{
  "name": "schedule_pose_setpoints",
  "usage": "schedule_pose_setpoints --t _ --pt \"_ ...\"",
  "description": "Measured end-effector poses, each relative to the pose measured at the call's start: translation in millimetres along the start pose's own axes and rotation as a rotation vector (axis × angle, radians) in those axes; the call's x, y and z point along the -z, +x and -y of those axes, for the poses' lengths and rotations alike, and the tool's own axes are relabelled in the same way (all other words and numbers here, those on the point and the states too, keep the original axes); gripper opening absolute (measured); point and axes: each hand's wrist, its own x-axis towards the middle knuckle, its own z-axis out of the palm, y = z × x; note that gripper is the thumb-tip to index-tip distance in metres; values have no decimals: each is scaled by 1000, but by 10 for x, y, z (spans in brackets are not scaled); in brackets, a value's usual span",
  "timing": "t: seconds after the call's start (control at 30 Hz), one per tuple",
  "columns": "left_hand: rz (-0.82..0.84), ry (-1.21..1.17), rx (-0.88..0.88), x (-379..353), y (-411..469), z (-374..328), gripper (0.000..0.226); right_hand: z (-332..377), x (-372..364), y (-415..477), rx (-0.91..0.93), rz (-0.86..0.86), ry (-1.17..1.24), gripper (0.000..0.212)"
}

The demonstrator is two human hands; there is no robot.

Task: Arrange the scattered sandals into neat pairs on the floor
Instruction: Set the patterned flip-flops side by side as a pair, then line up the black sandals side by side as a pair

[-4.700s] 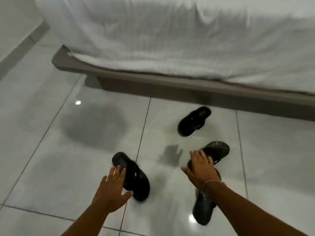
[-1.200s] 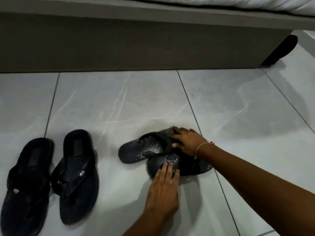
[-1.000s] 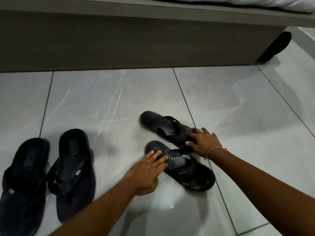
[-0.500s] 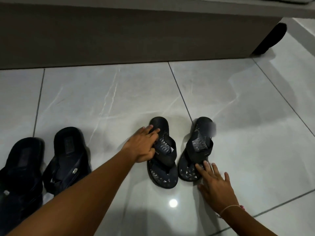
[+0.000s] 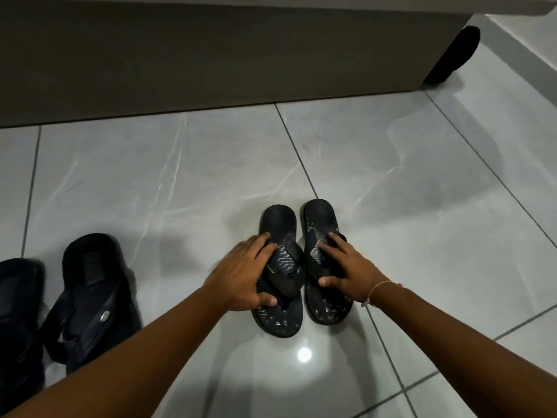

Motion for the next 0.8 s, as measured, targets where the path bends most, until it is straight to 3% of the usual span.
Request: schedule_pose_setpoints --t 0.2,0.43,0.67,0.8 --pt "-65 142 99 -206 394 -585 113 -416 345 5 -69 128 -181 87" --pt "-125 15 244 -444 903 -1328 109 -870 756 64 -221 239 -404 89" --pt "-123 -41 265 -589 1134 -1661 111 -1151 869 14 -265 217 -283 91" --pt "-96 -28 267 -584 1205 -1738 112 -1223 912 13 -293 219 -350 92"
